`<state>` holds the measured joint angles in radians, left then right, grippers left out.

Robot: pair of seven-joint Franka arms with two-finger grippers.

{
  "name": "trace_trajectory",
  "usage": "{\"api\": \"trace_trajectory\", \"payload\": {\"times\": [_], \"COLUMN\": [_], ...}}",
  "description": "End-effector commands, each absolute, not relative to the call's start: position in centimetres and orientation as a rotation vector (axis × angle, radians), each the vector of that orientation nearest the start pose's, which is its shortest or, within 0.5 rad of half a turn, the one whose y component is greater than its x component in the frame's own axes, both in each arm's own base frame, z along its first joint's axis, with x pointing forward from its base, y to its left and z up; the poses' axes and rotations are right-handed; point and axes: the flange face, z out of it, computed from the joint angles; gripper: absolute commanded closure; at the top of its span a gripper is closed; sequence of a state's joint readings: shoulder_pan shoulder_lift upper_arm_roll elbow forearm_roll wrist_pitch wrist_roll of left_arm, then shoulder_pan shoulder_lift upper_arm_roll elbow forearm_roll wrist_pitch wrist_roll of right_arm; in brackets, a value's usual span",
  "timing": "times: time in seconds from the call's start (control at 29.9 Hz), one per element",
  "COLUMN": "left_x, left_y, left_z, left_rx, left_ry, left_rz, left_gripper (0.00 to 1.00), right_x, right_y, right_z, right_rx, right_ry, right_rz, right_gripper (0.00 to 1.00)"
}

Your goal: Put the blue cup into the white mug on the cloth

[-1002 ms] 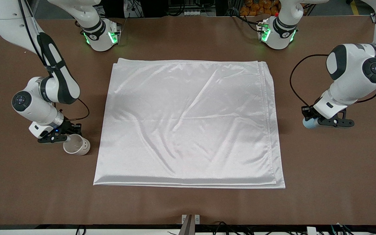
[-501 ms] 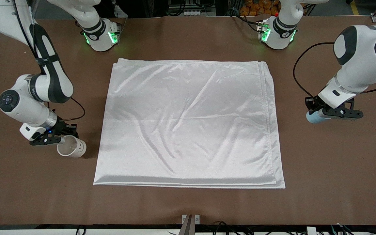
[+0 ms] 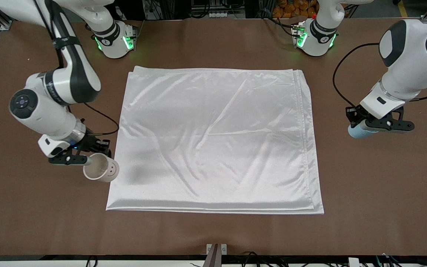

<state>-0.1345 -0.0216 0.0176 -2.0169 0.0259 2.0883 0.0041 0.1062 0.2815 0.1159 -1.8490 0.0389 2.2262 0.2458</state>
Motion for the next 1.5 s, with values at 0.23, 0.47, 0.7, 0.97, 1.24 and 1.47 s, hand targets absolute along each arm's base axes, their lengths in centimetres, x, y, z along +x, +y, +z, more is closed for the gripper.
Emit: {"api": "trace_trajectory", "payload": {"times": [0.23,0.47,0.7,0.97,1.24,1.47], "left_x": [55.9,56.5,57.5,58.4,60.3,62.0], "left_y": [-6.7,-7.3,-8.7,-11.2,-14.7,-18.6], "left_z": [48.6,49.4,49.7,49.3,49.0,47.9], "left_rx": [-3.090,-3.088,-3.081,-3.083,-3.097,-3.140], "left_ry": [0.199,0.211,0.258,0.305,0.344,0.260], "left_rz": [-0.169,-0.195,-0.206,-0.207,-0.228,-0.231], "left_gripper": [1.00,1.00,1.00,1.00,1.00,1.00], "right_x": [58.7,55.3,53.8,52.7,52.0,50.9], "right_y": [29.5,36.6,42.6,47.1,48.8,49.9], "right_z": [39.4,36.9,33.4,29.1,26.8,25.8], "right_rx": [-2.996,-3.027,-3.070,-3.076,-3.062,-3.085], "right_ry": [0.278,0.289,0.376,0.410,0.376,0.322], "right_rz": [-0.119,-0.086,-0.129,-0.174,-0.183,-0.196], "right_gripper": [1.00,1.00,1.00,1.00,1.00,1.00]}}
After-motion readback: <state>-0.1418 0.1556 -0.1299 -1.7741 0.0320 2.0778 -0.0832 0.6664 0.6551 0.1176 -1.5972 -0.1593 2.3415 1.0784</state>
